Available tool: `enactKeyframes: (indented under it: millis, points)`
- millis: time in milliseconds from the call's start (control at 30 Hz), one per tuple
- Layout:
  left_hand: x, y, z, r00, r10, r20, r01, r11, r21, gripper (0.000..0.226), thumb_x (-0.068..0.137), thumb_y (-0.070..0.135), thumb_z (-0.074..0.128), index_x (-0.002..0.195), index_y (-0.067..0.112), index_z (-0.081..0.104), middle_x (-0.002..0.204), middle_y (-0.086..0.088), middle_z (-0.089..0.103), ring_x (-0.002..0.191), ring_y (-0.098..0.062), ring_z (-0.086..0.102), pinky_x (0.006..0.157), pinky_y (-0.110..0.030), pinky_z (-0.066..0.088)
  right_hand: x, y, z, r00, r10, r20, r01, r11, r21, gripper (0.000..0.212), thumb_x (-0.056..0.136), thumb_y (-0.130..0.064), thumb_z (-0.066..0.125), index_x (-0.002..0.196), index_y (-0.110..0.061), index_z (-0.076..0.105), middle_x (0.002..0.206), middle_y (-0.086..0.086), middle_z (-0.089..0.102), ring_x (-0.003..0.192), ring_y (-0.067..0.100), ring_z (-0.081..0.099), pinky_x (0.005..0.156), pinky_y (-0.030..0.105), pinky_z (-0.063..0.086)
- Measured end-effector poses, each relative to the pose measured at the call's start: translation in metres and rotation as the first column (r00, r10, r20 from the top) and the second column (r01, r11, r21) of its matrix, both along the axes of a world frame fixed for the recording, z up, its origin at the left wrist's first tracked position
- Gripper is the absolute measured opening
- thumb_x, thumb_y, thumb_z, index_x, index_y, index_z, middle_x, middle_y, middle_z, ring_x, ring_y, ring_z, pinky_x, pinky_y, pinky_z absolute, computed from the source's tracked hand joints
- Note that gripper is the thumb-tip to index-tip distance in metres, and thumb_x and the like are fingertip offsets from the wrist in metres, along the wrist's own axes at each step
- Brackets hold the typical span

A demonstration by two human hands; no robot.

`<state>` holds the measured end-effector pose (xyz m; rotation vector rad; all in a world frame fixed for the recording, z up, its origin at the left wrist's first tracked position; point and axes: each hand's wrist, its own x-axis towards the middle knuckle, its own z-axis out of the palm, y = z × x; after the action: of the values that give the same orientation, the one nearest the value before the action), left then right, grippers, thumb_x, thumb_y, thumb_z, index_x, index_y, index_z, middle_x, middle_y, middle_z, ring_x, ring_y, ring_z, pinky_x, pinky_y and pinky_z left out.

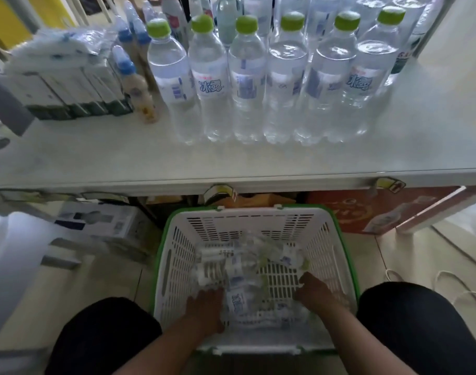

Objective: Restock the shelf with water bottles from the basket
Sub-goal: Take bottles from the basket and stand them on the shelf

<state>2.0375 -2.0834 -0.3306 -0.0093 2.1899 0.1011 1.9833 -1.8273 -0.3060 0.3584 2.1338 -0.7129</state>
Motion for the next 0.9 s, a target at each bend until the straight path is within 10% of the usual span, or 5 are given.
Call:
enactKeyframes:
  millis: [167,533,733,900]
  points:
    - [0.006,0.013,-0.011,0.993,0.105,-0.058,-0.106,0.994,-0.013,0.093,0.082,0.036,0.062,0.152,0.026,0.001,0.155,-0.003,0.017,0.141,-0.028,0.019,0.113,-0.056,0.011,0.028,-0.006,-0.029,0.874,0.464,0.141,-0.485,0.832,0.27,0.056,0.093,-0.026,0.038,0.146,-0.015,0.024,0.138,0.01,0.045,0.125,0.026,0.047,0.104,0.038,0.038]
    - [0.008,0.013,-0.023,0.966,0.181,-0.182,-0.184,0.983,0.0,0.068,0.095,0.018,0.048,0.151,0.032,0.012,0.154,0.007,0.024,0.141,-0.019,0.024,0.113,-0.055,0.015,0.029,0.001,-0.064,0.751,0.651,0.11,-0.646,0.691,0.324,0.061,0.096,-0.028,0.036,0.152,-0.018,0.013,0.151,0.009,0.032,0.132,0.029,0.04,0.108,0.041,0.033]
    - [0.01,0.012,-0.026,0.9,0.404,-0.162,-0.317,0.864,0.391,0.076,0.084,0.017,0.064,0.147,0.037,0.025,0.151,0.006,0.034,0.137,-0.017,0.033,0.112,-0.041,0.03,0.012,-0.005,-0.062,0.666,0.716,0.209,-0.742,0.605,0.29,0.084,0.09,-0.045,0.054,0.153,-0.021,0.002,0.159,0.014,0.005,0.145,0.032,0.014,0.114,0.053,0.012]
    - [0.007,0.012,-0.023,0.817,0.561,-0.134,-0.399,0.718,0.571,0.079,0.075,0.018,0.076,0.129,0.053,0.03,0.143,0.01,0.041,0.131,-0.011,0.038,0.108,-0.029,0.034,-0.004,-0.004,-0.046,0.728,0.661,0.183,-0.682,0.727,0.084,0.129,0.052,-0.065,0.077,0.153,-0.021,0.01,0.159,0.016,0.009,0.145,0.029,0.018,0.117,0.04,0.017]
